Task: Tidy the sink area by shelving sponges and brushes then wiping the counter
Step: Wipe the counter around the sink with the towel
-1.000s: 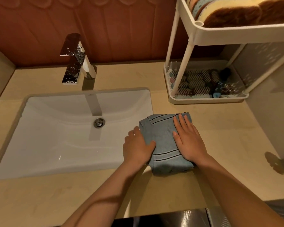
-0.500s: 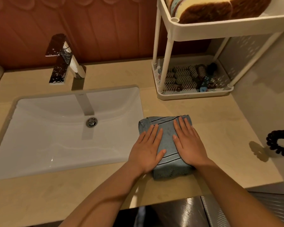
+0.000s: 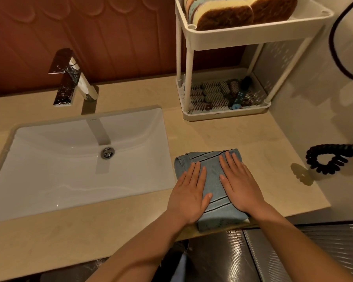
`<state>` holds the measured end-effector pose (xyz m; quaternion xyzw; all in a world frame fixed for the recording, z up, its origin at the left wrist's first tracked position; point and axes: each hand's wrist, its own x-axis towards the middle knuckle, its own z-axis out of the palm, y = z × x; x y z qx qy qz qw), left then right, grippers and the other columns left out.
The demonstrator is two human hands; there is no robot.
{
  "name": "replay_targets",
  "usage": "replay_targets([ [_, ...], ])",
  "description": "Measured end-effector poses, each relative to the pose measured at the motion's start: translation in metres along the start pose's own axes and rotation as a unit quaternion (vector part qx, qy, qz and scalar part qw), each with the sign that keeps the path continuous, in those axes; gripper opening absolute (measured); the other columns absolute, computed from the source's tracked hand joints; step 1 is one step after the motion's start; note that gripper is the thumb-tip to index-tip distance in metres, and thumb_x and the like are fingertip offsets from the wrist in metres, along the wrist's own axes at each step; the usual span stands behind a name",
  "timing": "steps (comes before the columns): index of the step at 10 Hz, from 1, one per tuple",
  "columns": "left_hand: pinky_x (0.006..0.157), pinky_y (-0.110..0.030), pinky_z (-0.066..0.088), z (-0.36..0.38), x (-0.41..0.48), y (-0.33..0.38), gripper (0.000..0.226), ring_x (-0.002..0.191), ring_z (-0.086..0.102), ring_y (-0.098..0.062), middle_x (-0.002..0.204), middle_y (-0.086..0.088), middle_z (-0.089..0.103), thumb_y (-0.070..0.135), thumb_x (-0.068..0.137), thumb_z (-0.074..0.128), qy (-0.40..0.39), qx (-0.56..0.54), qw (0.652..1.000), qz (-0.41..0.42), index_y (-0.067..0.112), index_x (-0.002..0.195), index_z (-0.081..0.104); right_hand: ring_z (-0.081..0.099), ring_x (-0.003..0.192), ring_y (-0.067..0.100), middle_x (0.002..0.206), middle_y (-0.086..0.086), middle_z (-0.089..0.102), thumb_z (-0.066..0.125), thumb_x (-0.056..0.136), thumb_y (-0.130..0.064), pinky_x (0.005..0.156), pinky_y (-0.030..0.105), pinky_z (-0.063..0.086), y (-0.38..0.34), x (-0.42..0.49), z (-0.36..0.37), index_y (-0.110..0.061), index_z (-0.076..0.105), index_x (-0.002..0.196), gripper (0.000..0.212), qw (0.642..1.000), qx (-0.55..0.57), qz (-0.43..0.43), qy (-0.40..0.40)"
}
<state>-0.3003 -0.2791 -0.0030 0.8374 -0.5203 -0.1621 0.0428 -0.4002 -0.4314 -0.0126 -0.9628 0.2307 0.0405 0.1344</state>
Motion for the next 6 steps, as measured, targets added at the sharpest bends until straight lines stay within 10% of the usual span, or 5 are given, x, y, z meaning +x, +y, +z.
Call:
replay_targets([
  [1, 0.103, -0.037, 0.03, 0.009, 0.0, 0.01, 0.073, 0.131, 0.044, -0.023, 0.141, -0.012, 0.047, 0.048, 0.095, 0.001, -0.011, -0.002, 0.999, -0.032, 0.008, 0.136, 0.045, -0.022, 0.139, 0.007, 0.149, -0.008, -0.021, -0.031, 0.071, -0.065, 0.113, 0.023, -0.009, 0.007, -0.009, -0.002, -0.025, -0.015, 0.141, 0.083, 1.0, -0.001, -0.003, 0.0],
  [3, 0.117, -0.036, -0.004, 0.0, -0.004, 0.016, 0.077, 0.144, -0.015, -0.023, 0.155, -0.006, -0.013, 0.058, 0.088, -0.002, -0.011, -0.048, 0.998, 0.031, 0.011, 0.148, -0.006, -0.009, 0.141, 0.008, 0.152, -0.008, -0.008, -0.009, 0.081, -0.063, 0.113, 0.026, -0.002, 0.004, -0.013, -0.007, -0.022, -0.001, 0.146, 0.077, 1.0, -0.004, 0.013, 0.011],
  [4, 0.117, -0.033, 0.009, -0.022, 0.001, 0.002, 0.062, 0.144, 0.014, -0.024, 0.156, -0.011, 0.017, 0.043, 0.096, 0.023, -0.011, -0.101, 0.994, 0.049, 0.01, 0.148, 0.019, 0.037, 0.136, 0.026, 0.146, 0.009, 0.041, 0.016, 0.088, -0.043, 0.111, 0.035, 0.022, -0.005, -0.007, -0.013, -0.012, 0.044, 0.138, 0.065, 0.995, 0.0, 0.04, 0.086],
  [6, 0.088, -0.029, 0.043, -0.073, 0.011, -0.061, 0.03, 0.107, 0.057, -0.026, 0.118, -0.011, 0.063, 0.02, 0.097, 0.042, 0.014, -0.276, 0.961, -0.009, 0.009, 0.118, 0.059, 0.051, 0.117, 0.028, 0.124, 0.009, 0.059, 0.023, 0.088, -0.036, 0.098, 0.033, 0.029, -0.058, 0.035, -0.024, -0.013, 0.064, 0.113, 0.054, 0.995, 0.049, -0.014, 0.084],
])
